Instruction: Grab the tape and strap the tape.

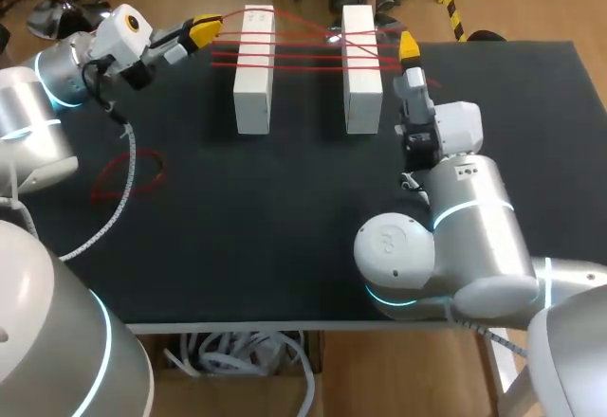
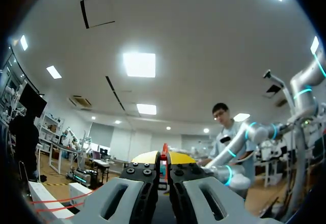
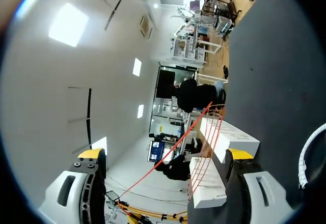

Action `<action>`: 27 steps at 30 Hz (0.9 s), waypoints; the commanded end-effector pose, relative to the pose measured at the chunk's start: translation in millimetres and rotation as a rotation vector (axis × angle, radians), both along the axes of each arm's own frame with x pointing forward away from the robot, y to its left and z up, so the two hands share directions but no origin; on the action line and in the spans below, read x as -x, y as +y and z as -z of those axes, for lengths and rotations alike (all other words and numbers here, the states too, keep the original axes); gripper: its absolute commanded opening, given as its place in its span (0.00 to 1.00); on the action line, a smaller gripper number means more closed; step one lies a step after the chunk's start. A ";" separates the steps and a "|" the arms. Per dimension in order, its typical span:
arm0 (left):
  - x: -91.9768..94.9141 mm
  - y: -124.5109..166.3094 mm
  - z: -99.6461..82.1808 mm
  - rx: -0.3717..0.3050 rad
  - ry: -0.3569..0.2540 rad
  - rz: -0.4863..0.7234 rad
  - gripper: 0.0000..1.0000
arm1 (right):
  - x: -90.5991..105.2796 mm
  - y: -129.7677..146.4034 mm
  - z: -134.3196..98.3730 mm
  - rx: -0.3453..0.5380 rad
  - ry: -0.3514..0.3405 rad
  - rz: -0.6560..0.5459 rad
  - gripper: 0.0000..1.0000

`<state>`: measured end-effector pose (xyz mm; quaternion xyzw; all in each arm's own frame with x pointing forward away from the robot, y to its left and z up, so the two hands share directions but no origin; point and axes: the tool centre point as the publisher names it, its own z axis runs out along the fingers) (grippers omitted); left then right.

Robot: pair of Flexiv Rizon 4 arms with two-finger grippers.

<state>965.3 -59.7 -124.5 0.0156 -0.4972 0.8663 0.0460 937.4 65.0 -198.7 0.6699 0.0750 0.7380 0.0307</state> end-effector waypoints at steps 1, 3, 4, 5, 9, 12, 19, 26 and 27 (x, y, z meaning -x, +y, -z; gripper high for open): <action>1.3 -0.6 -1.2 -0.002 0.002 -0.005 0.00 | -0.2 -0.9 -0.8 0.001 0.002 0.000 1.00; 1.3 -0.6 -1.2 -0.002 0.002 -0.005 0.00 | -0.2 -0.9 -0.8 0.001 0.002 0.000 1.00; 1.3 -0.6 -1.2 -0.002 0.002 -0.005 0.00 | -0.2 -0.9 -0.8 0.001 0.002 0.000 1.00; 1.3 -0.6 -1.2 -0.002 0.002 -0.005 0.00 | -0.4 -0.2 0.4 -0.028 0.011 0.010 1.00; 1.3 -0.6 -1.2 -0.002 0.002 -0.005 0.00 | -0.7 0.2 0.5 -0.184 0.070 0.041 1.00; 1.3 -0.6 -1.2 -0.002 0.002 -0.005 0.00 | -0.5 -1.5 -1.6 -0.273 0.103 0.060 1.00; 1.3 -0.6 -1.2 -0.002 0.002 -0.005 0.00 | 0.9 -2.9 -4.9 -0.382 0.143 0.090 1.00; 1.3 -0.6 -1.2 -0.002 0.002 -0.005 0.00 | 0.4 -4.6 -10.7 -0.442 0.155 0.132 1.00; 1.3 -0.6 -1.2 -0.002 0.002 -0.005 0.00 | -0.5 -5.3 -12.0 -0.450 0.155 0.139 1.00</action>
